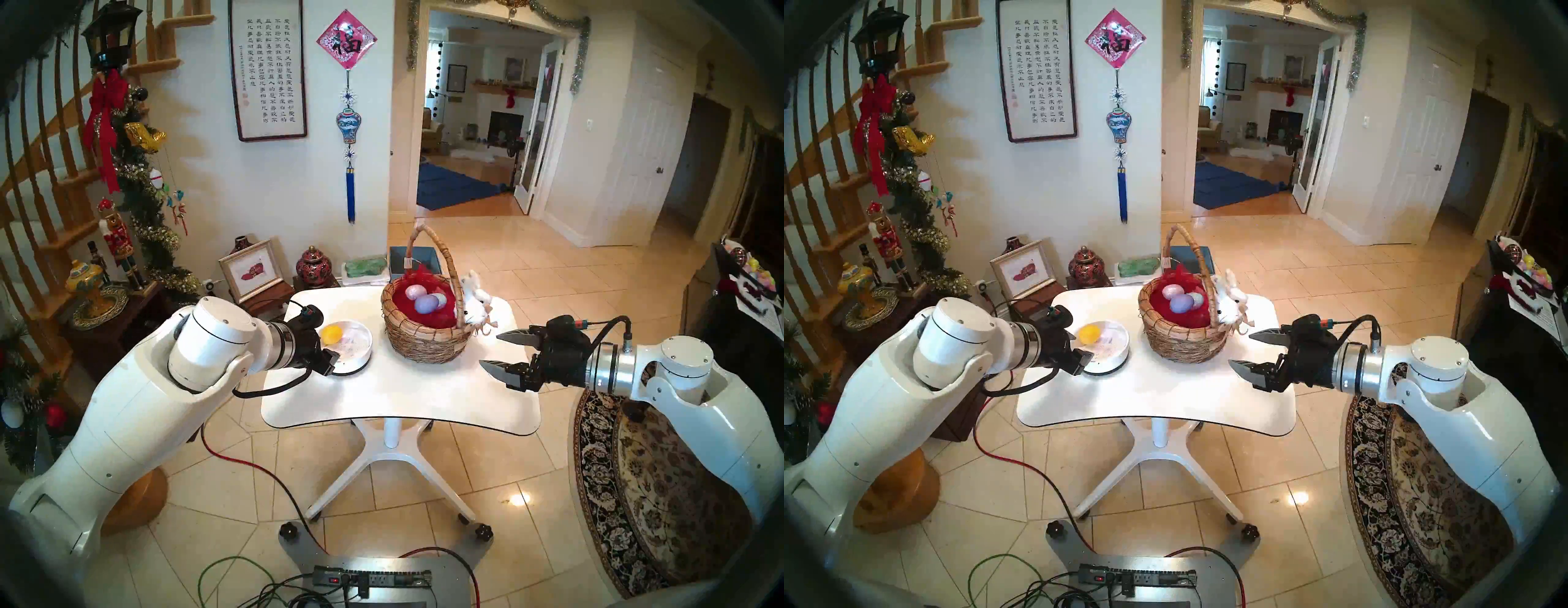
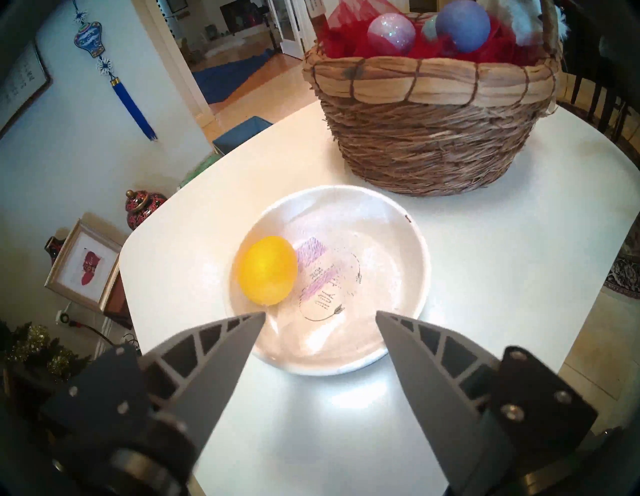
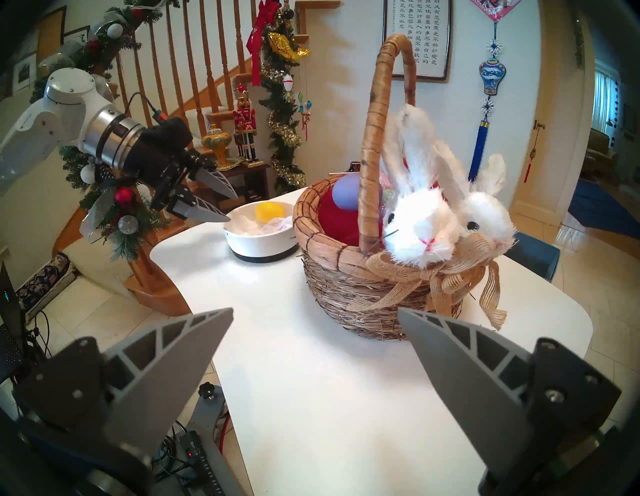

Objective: Put easter egg into basket

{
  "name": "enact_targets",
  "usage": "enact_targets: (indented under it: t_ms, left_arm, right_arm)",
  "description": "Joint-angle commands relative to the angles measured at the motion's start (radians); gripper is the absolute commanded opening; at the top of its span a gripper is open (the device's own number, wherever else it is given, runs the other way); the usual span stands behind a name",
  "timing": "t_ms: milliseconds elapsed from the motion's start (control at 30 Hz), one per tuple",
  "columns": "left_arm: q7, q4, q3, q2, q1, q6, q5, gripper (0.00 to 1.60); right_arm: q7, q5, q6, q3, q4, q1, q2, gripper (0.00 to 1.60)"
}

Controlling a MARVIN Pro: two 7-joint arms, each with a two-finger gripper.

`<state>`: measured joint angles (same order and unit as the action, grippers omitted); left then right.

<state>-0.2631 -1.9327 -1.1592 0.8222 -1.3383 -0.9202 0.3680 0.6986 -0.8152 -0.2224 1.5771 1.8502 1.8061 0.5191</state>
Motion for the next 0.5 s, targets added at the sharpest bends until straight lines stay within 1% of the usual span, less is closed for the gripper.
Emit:
enact_targets:
  t_ms: [0, 133, 467]
  left_arm:
    - [0.002, 0.018, 0.026, 0.016, 0.066, 0.038, -0.033, 1.25]
    - [0.0, 0.034, 0.038, 0.021, 0.087, 0.043, -0.041, 1.28]
    - [-0.003, 0.08, 0.067, 0.018, 0.118, 0.071, -0.066, 1.26]
  right_arm:
    - [-0.001, -0.002, 0.002, 0.009, 0.001, -0.002, -0.002, 1.6]
    - [-0.001, -0.002, 0.002, 0.009, 0.001, -0.002, -0.002, 1.6]
    - [-0.001, -0.002, 0.003, 0.009, 0.001, -0.002, -0.002, 1.6]
